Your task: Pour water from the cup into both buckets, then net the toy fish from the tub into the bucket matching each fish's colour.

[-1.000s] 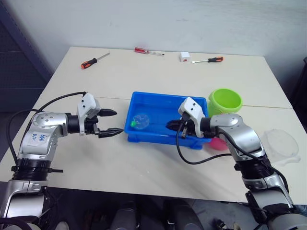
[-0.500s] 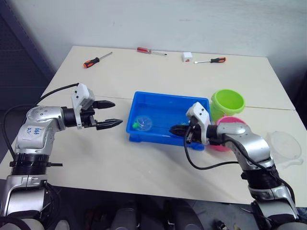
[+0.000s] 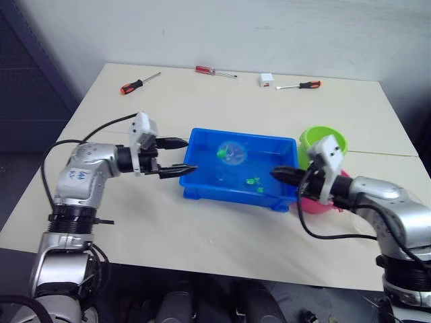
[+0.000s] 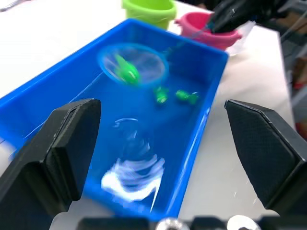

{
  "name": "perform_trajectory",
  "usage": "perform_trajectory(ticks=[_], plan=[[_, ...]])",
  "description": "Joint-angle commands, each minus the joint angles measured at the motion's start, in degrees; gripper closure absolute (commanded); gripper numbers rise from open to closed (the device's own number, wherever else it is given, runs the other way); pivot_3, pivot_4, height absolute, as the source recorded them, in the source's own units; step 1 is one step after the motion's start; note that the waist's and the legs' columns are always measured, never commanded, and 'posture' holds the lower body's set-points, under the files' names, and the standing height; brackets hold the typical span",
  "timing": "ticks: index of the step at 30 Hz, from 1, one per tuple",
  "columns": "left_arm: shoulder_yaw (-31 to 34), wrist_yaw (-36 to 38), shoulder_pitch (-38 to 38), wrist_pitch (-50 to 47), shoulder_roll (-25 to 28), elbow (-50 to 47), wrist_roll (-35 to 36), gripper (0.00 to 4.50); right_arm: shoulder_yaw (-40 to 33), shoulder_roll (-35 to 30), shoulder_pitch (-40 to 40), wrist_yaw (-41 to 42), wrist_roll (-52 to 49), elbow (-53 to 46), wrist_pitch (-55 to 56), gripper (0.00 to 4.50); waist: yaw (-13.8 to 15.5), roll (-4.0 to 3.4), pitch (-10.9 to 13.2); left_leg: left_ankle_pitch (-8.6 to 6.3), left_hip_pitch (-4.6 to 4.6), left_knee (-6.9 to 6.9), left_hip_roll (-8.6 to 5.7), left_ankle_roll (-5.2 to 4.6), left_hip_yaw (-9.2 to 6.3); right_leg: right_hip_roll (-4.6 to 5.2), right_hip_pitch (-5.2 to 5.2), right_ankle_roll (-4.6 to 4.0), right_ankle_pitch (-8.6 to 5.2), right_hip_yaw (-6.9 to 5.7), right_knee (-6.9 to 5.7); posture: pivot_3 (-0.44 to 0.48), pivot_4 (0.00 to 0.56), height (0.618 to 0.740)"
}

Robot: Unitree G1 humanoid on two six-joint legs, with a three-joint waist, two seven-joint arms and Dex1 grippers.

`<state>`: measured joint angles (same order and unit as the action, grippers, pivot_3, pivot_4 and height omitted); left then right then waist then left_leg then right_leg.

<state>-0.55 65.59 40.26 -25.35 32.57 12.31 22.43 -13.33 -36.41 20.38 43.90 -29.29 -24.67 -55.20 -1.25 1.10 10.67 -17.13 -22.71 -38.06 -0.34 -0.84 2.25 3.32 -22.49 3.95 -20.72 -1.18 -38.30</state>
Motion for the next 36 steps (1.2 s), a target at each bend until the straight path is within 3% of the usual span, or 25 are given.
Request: perform_trajectory(ticks=[1, 6, 11, 21, 25, 32, 36], plan=[[0.4, -1.5, 3.4, 1.2, -3.2, -0.1, 1.2, 0.05, -7.1, -3.4, -1.6, -1.6, -3.5, -4.2, -3.1, 4.5, -0.1, 0.0, 0.0, 0.0, 0.0, 0.0, 0.0, 0.0, 0.0, -0.01, 0.0, 0.0, 0.0, 0.0, -0.01, 0.0, 0.15, 0.74], [0.1, -2.5, 5.9, 1.6, -7.6, 0.3, 1.5, 0.05, -15.9, -8.7, -4.6, -3.2, -5.2, -4.3, -4.9, 4.5, 0.2, 0.0, 0.0, 0.03, -0.02, -0.04, -0.01, -0.03, 0.01, 0.0, 0.02, 0.02, 0.01, 0.01, 0.0, 0.0, 0.15, 0.74], [0.6, -2.8, 7.2, 1.7, -9.1, 0.8, 1.8, 0.05, -20.0, -12.8, -6.4, -4.1, -3.8, -1.3, -3.0, 4.5, 0.2, 0.0, 0.0, 0.06, 0.01, -0.02, 0.0, -0.01, 0.02, -0.03, 0.01, 0.01, 0.01, 0.02, -0.01, 0.0, 0.15, 0.74], [0.9, -3.3, 8.0, 2.1, -9.5, 0.4, 1.9, 0.05, -16.4, -17.5, -9.5, -7.0, 5.8, 5.2, 8.5, 4.5, 0.5, 0.0, 0.0, 0.08, 0.01, -0.05, -0.02, -0.02, 0.03, -0.03, 0.03, 0.02, 0.01, 0.04, -0.01, 0.0, 0.15, 0.74], [1.0, -3.2, 7.5, 2.7, -8.8, 0.9, 1.5, 0.05, -13.9, -20.2, -12.0, -7.1, 12.2, 7.4, 15.8, 4.5, 1.0, 0.0, 0.0, 0.08, -0.01, -0.05, -0.01, -0.02, 0.05, -0.03, 0.02, 0.02, 0.01, 0.04, -0.01, 0.0, 0.15, 0.74], [0.9, -3.4, 7.3, 2.8, -8.3, 0.8, 1.5, 0.05, -4.9, -33.9, -20.2, -9.7, 37.3, 15.6, 47.8, 4.5, 1.2, -0.01, 0.0, 0.08, -0.02, -0.04, -0.03, -0.02, 0.07, -0.04, 0.03, 0.02, 0.01, 0.04, 0.18, 0.0, 0.15, 0.74], [0.3, -3.0, 7.4, 3.3, -8.1, 1.1, 1.0, 0.05, -4.4, -37.5, -19.8, -11.7, 43.7, 18.8, 55.9, 4.5, 1.1, -0.01, 0.0, 0.09, 0.02, -0.06, -0.01, 0.0, 0.15, -0.08, 0.02, 0.02, 0.01, 0.1, 0.24, 0.0, 0.15, 0.74]])
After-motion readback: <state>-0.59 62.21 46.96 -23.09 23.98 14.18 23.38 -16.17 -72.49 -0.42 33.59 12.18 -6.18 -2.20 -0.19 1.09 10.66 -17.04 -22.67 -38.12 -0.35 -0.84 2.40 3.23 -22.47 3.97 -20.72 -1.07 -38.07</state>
